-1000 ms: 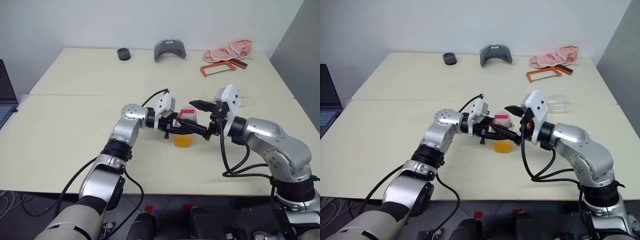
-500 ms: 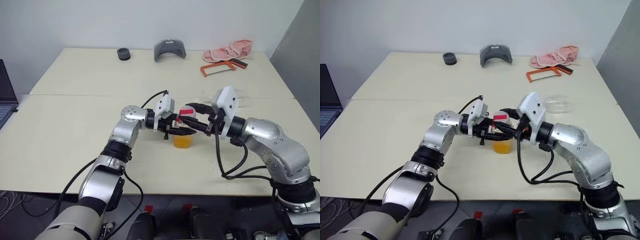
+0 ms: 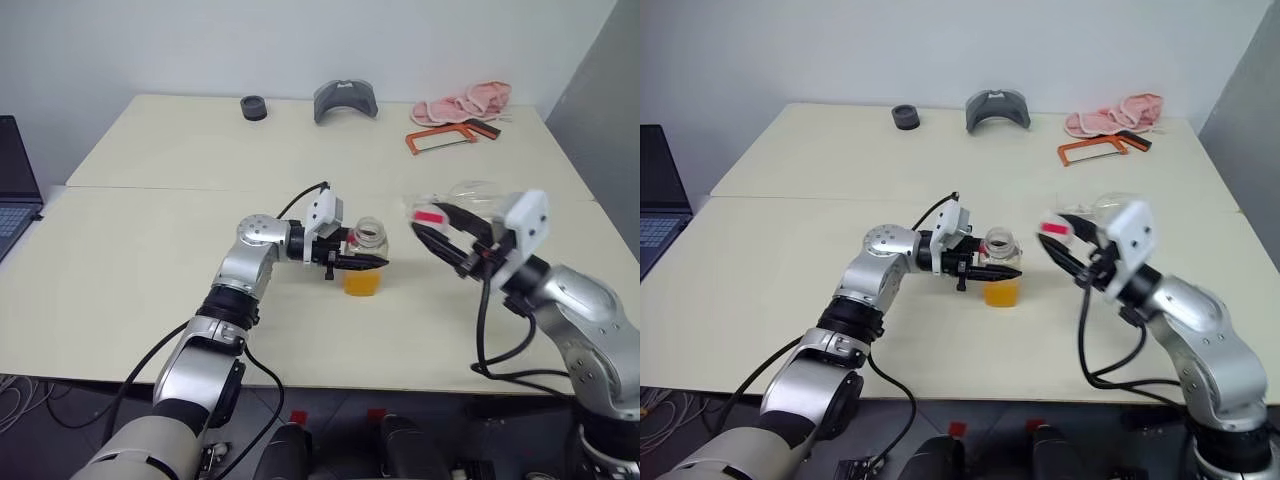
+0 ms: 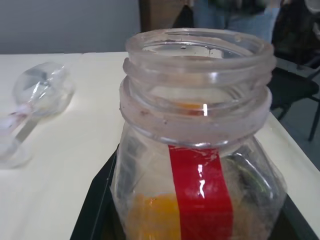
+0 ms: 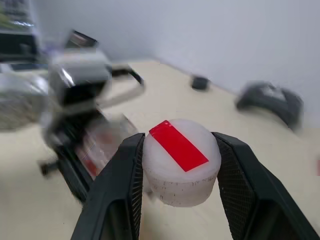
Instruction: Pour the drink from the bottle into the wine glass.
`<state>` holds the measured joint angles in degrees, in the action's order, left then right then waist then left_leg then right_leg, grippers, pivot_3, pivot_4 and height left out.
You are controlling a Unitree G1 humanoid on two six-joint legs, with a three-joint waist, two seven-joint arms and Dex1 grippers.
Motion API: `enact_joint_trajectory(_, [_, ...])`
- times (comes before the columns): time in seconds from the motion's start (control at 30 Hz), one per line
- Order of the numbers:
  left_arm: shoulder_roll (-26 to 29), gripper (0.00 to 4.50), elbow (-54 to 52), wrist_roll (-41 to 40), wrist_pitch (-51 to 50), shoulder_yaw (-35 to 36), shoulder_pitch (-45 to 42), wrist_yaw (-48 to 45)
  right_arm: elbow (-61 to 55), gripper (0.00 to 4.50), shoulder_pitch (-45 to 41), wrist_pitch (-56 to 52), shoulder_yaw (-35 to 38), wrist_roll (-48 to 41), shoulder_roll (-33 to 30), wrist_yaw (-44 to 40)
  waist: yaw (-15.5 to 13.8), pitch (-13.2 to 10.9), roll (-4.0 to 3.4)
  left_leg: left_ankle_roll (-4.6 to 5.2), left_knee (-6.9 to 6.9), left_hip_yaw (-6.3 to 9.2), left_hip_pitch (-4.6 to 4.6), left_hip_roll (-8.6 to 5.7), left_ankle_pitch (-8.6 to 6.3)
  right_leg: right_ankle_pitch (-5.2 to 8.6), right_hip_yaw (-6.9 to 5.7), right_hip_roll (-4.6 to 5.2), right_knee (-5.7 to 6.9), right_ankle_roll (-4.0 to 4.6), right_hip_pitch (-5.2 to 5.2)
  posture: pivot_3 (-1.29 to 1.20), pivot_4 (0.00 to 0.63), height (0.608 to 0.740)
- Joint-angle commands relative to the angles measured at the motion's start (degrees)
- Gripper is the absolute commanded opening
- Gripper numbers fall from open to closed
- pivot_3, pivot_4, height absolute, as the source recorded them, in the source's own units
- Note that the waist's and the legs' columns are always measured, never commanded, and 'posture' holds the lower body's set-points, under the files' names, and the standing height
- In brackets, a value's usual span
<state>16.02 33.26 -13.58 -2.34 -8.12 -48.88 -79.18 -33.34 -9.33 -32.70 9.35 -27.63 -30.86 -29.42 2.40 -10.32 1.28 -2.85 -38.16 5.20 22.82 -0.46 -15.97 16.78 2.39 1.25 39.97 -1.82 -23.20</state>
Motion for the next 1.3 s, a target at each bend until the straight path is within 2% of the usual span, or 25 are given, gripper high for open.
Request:
enact_joint_trajectory(0.03, [0.6, 1.71, -2.2, -1.2, -0.3, 1.2, 0.0, 0.8, 5.5, 1.75, 6.5, 4.1, 3.0, 5.7, -0.6, 2.5, 0.0, 0.0, -0.01, 0.0, 0.01, -0.11, -0.04, -0.01, 0.0, 0.0, 0.04, -0.03, 0.01, 0.0, 0.0, 0.0, 0.15, 0.74])
enact_joint_trajectory(0.13, [0.8, 1.71, -2.2, -1.3, -0.4, 1.4, 0.0, 1.1, 11.5, 1.75, 10.6, 2.7, 3.2, 7.5, 0.3, 4.3, -0.1, 0.0, -0.01, 0.0, 0.02, -0.36, -0.04, -0.01, 0.0, 0.0, 0.04, -0.09, 0.01, 0.0, 0.01, 0.0, 0.15, 0.74])
enact_joint_trajectory(0.27, [1.1, 1.71, -2.7, -1.4, -0.7, 1.5, 0.0, 1.7, 13.8, 3.09, 11.5, -2.6, 4.6, 5.1, 2.0, 6.0, 0.4, 0.0, -0.04, 0.0, 0.03, -0.47, -0.11, 0.03, 0.0, 0.0, 0.13, -0.12, 0.05, 0.0, 0.0, 0.0, 0.15, 0.74])
enact_joint_trajectory(0.4, [2.1, 1.71, -2.9, -1.2, -0.5, 2.6, 0.3, 3.3, 11.9, 4.48, 12.0, -2.0, 5.8, 5.3, -0.9, 3.7, 0.4, 0.0, -0.04, 0.01, 0.03, -0.45, -0.1, 0.03, 0.0, 0.0, 0.12, -0.13, 0.04, 0.0, 0.0, 0.0, 0.15, 0.74])
enact_joint_trajectory(0.5, [3.1, 1.71, -2.6, -1.0, -0.2, 3.8, 0.3, 5.7, 9.7, 4.5, 13.0, -0.6, 5.7, 7.1, -4.8, 1.4, 0.4, 0.0, -0.04, 0.01, 0.02, -0.44, -0.1, 0.03, 0.0, 0.0, 0.12, -0.12, 0.04, 0.0, 0.0, 0.0, 0.15, 0.74])
enact_joint_trajectory(0.63, [4.8, 1.71, 0.8, 0.5, 2.9, 7.1, -0.6, 13.8, 4.8, 4.5, 11.7, 1.6, 3.7, 7.8, -11.3, -4.0, 0.4, 0.0, -0.04, 0.01, 0.0, -0.44, -0.09, 0.01, 0.0, 0.0, 0.11, -0.12, 0.02, -0.01, 0.01, 0.0, 0.15, 0.74])
enact_joint_trajectory(0.73, [6.5, 1.71, 4.7, 2.4, 5.6, 10.1, -1.4, 22.9, 0.2, 4.5, 3.8, -1.3, -1.6, 3.2, -11.4, -7.6, 1.0, 0.0, 0.0, 0.01, 0.01, -0.45, -0.12, 0.04, 0.0, 0.0, 0.11, -0.21, 0.01, -0.01, 0.01, 0.0, 0.15, 0.74])
enact_joint_trajectory(0.87, [8.2, 1.71, 9.4, 4.3, 6.8, 12.9, -2.4, 32.7, 2.1, 4.5, -7.3, -4.6, -10.8, 3.9, -7.7, -7.5, 0.9, 0.0, 0.05, 0.0, 0.0, -0.35, -0.15, 0.07, 0.0, 0.0, 0.0, -0.24, 0.03, -0.01, 0.02, 0.0, 0.15, 0.74])
enact_joint_trajectory(1.0, [10.5, 1.71, 15.0, 5.8, 6.9, 15.6, -4.3, 42.9, 10.3, 4.5, -20.3, -6.0, -19.5, 7.1, 2.8, -3.8, 1.0, 0.0, 0.08, -0.02, -0.06, -0.24, -0.07, 0.06, 0.02, 0.0, -0.01, -0.11, 0.04, 0.0, -0.02, 0.0, 0.15, 0.74])
enact_joint_trajectory(1.2, [12.4, 1.7, 20.3, 7.3, 7.0, 16.6, -6.0, 50.3, 20.6, 4.5, -30.7, -5.4, -24.7, 11.3, 13.3, -1.0, 0.9, 0.0, 0.1, -0.24, -0.03, 0.06, -0.01, 0.06, 0.14, -0.02, -0.06, 0.06, 0.09, 0.01, -0.12, 0.0, 0.15, 0.74])
enact_joint_trajectory(1.3, [12.6, 1.7, 22.0, 7.3, 7.7, 16.9, -6.7, 52.7, 24.1, 4.5, -32.9, -4.4, -25.6, 12.9, 16.0, -0.9, 0.8, 0.0, 0.13, -0.24, -0.04, 0.07, -0.01, 0.03, 0.14, -0.02, -0.06, 0.09, 0.1, 0.01, -0.13, 0.0, 0.15, 0.74])
